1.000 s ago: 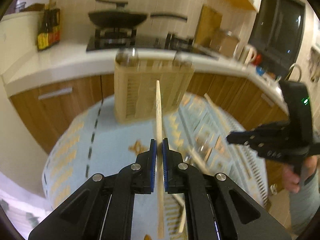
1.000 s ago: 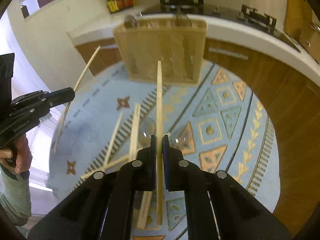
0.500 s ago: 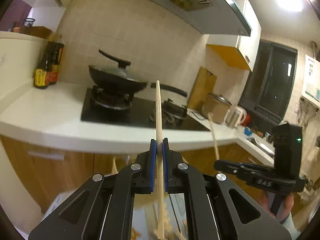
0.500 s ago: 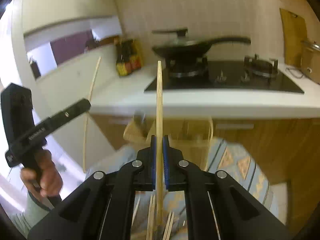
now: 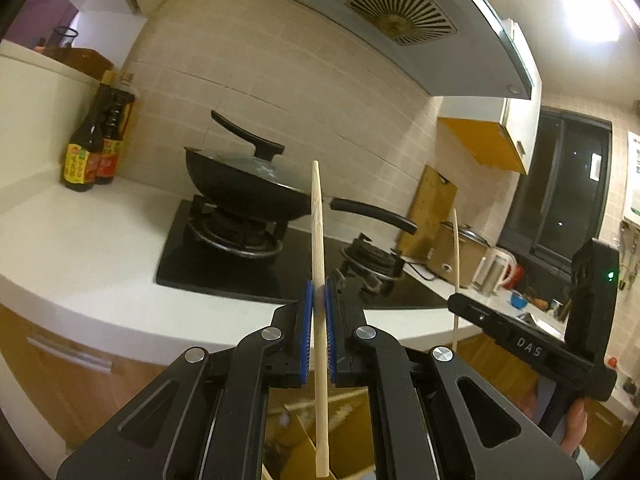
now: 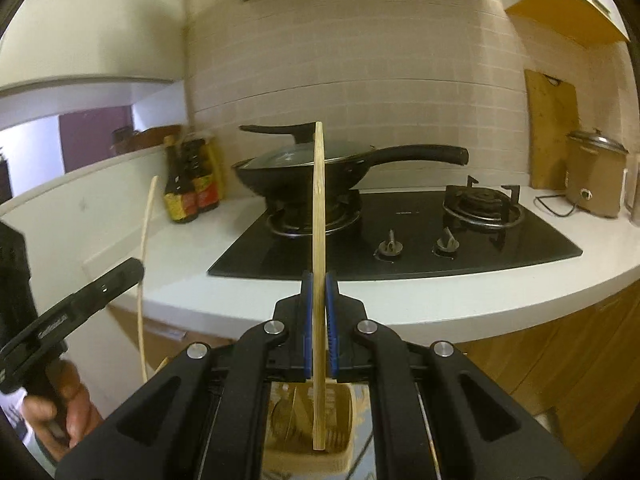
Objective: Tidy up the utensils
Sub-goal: 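Lift the chopstick with the left tool and drop it into the holder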
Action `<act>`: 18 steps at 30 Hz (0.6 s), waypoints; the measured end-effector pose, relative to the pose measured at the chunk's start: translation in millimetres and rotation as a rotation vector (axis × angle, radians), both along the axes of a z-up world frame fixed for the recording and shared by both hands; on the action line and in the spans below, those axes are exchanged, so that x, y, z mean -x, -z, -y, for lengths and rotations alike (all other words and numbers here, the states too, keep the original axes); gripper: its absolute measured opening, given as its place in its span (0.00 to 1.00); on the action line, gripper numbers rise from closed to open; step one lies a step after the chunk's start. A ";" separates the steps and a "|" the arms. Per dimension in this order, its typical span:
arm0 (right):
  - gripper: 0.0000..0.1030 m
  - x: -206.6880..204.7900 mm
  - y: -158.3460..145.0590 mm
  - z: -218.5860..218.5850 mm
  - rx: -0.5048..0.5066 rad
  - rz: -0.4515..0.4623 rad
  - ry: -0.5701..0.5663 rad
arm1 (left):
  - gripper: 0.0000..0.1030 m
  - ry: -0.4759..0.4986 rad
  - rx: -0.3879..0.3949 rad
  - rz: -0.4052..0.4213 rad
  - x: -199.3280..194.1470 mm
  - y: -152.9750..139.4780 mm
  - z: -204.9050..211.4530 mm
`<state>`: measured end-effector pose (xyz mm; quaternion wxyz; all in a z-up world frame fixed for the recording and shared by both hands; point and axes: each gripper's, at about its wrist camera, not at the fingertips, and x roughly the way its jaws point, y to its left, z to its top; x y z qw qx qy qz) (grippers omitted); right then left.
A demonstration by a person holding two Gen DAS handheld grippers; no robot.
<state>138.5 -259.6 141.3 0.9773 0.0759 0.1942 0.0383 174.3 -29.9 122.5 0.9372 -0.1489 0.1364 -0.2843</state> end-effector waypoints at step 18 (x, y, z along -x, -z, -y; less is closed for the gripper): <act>0.07 -2.4 46.0 3.5 -0.034 -0.038 -0.067 | 0.08 -0.045 -0.066 0.046 13.9 38.7 3.1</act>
